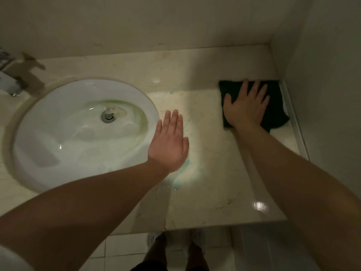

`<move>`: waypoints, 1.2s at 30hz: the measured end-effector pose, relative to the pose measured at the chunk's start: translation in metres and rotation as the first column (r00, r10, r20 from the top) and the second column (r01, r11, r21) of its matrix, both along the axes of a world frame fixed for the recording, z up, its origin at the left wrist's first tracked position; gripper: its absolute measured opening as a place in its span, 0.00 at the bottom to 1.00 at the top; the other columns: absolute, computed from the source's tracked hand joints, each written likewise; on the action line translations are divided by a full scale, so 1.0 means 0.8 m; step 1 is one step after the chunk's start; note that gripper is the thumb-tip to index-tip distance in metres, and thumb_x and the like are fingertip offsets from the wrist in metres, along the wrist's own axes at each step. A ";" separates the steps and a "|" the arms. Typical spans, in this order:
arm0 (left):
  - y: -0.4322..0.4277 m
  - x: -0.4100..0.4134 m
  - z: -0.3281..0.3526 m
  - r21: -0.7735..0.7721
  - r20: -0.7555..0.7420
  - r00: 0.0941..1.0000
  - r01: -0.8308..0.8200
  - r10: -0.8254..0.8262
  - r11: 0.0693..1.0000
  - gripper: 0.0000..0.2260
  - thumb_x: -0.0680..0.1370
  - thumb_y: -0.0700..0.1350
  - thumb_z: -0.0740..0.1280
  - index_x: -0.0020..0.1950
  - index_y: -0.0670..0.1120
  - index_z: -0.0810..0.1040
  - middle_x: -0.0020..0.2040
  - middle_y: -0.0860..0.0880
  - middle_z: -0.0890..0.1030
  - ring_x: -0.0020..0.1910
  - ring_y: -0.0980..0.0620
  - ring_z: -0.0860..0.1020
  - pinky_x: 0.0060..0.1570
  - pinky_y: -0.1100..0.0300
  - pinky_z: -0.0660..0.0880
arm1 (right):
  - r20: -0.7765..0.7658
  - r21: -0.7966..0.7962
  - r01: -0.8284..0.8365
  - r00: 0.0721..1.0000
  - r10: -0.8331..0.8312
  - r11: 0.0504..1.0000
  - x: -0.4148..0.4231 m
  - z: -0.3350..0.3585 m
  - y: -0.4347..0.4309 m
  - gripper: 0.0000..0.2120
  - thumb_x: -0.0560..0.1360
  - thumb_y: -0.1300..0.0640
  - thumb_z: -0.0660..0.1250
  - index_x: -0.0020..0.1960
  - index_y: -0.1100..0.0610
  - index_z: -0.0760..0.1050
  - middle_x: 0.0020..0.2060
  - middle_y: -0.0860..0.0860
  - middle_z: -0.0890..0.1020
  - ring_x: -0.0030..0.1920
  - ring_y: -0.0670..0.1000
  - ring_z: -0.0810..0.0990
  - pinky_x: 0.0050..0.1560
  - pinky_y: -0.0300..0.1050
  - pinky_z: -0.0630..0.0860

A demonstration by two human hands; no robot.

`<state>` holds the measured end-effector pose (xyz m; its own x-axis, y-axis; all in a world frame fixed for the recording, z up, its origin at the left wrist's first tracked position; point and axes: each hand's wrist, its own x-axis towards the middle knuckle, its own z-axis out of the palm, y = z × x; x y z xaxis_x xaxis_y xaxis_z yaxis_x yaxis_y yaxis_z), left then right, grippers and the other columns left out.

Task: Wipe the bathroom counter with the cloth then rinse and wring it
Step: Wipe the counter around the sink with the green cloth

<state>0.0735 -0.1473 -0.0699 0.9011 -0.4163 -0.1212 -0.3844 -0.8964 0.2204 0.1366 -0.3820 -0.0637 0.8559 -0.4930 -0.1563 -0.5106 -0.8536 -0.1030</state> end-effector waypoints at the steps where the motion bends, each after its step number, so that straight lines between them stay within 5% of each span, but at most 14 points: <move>1: 0.000 0.000 0.000 0.001 0.003 1.000 -0.002 0.002 1.000 0.29 0.81 0.52 0.46 0.79 0.40 0.47 0.80 0.41 0.48 0.79 0.44 0.42 0.77 0.45 0.47 | -0.004 -0.002 -0.043 0.999 0.043 0.999 0.025 0.002 0.001 0.38 0.75 0.36 0.46 0.79 0.56 0.48 0.78 0.60 0.51 0.78 0.63 0.47 0.76 0.62 0.45; 8: -0.002 -0.001 -0.002 0.020 0.007 1.000 -0.012 0.012 1.000 0.29 0.81 0.52 0.46 0.79 0.41 0.46 0.80 0.43 0.46 0.79 0.45 0.41 0.77 0.46 0.46 | -0.060 0.017 -0.408 0.911 0.408 0.913 0.131 0.004 0.039 0.35 0.76 0.38 0.43 0.79 0.51 0.44 0.79 0.56 0.47 0.78 0.60 0.44 0.76 0.60 0.44; 13: -0.001 0.000 -0.001 0.049 0.004 1.000 -0.011 0.010 0.999 0.29 0.81 0.53 0.45 0.79 0.41 0.46 0.80 0.43 0.46 0.79 0.45 0.42 0.77 0.46 0.47 | -0.004 0.015 -0.557 0.831 0.557 0.831 0.017 0.004 0.043 0.34 0.77 0.36 0.46 0.79 0.49 0.50 0.79 0.55 0.53 0.78 0.59 0.50 0.76 0.59 0.48; 18: -0.002 0.000 0.002 0.049 -0.006 1.000 -0.011 0.011 0.999 0.29 0.81 0.53 0.45 0.79 0.41 0.46 0.80 0.42 0.46 0.79 0.45 0.41 0.77 0.46 0.47 | -0.044 0.012 -0.488 0.872 0.488 0.873 -0.124 0.003 0.033 0.35 0.76 0.35 0.49 0.79 0.49 0.49 0.79 0.56 0.52 0.78 0.60 0.49 0.76 0.60 0.47; 23: -0.001 0.000 -0.001 0.029 -0.005 1.000 -0.019 0.019 0.999 0.30 0.81 0.53 0.45 0.79 0.41 0.46 0.80 0.43 0.46 0.79 0.45 0.41 0.77 0.46 0.46 | 0.002 -0.020 -0.014 1.000 0.015 1.000 -0.009 0.001 -0.032 0.38 0.75 0.36 0.47 0.79 0.54 0.50 0.79 0.59 0.52 0.78 0.62 0.49 0.75 0.63 0.47; 25: -0.001 0.001 -0.003 0.019 0.000 1.000 -0.021 0.021 1.000 0.30 0.80 0.53 0.45 0.79 0.41 0.46 0.80 0.43 0.46 0.79 0.45 0.41 0.77 0.46 0.46 | -0.008 0.003 0.039 0.999 -0.039 0.999 0.058 0.003 -0.043 0.38 0.75 0.37 0.46 0.79 0.55 0.48 0.78 0.60 0.51 0.78 0.63 0.48 0.75 0.64 0.46; 31: -0.002 0.000 -0.006 0.014 0.016 0.999 -0.028 0.028 1.000 0.29 0.81 0.53 0.45 0.79 0.41 0.46 0.80 0.44 0.45 0.79 0.46 0.41 0.77 0.47 0.46 | -0.065 0.029 -0.140 0.988 0.142 0.990 0.168 0.005 0.043 0.39 0.75 0.36 0.45 0.79 0.56 0.44 0.79 0.59 0.46 0.78 0.63 0.44 0.75 0.63 0.44; 34: 0.000 0.002 -0.004 0.030 -0.003 1.000 -0.026 0.026 0.999 0.29 0.81 0.53 0.45 0.79 0.41 0.46 0.80 0.43 0.46 0.79 0.46 0.41 0.77 0.46 0.46 | -0.015 0.024 -0.343 0.939 0.343 0.939 0.107 0.007 0.067 0.38 0.75 0.36 0.45 0.79 0.55 0.47 0.79 0.59 0.51 0.78 0.62 0.48 0.75 0.62 0.46; 36: 0.001 0.000 -0.001 0.031 -0.021 1.000 -0.011 0.012 0.999 0.29 0.81 0.53 0.45 0.79 0.41 0.45 0.80 0.43 0.46 0.79 0.45 0.41 0.77 0.47 0.45 | 0.047 0.044 -0.331 0.943 0.329 0.943 0.035 0.007 0.067 0.38 0.75 0.36 0.46 0.79 0.56 0.50 0.78 0.60 0.53 0.77 0.63 0.50 0.76 0.61 0.47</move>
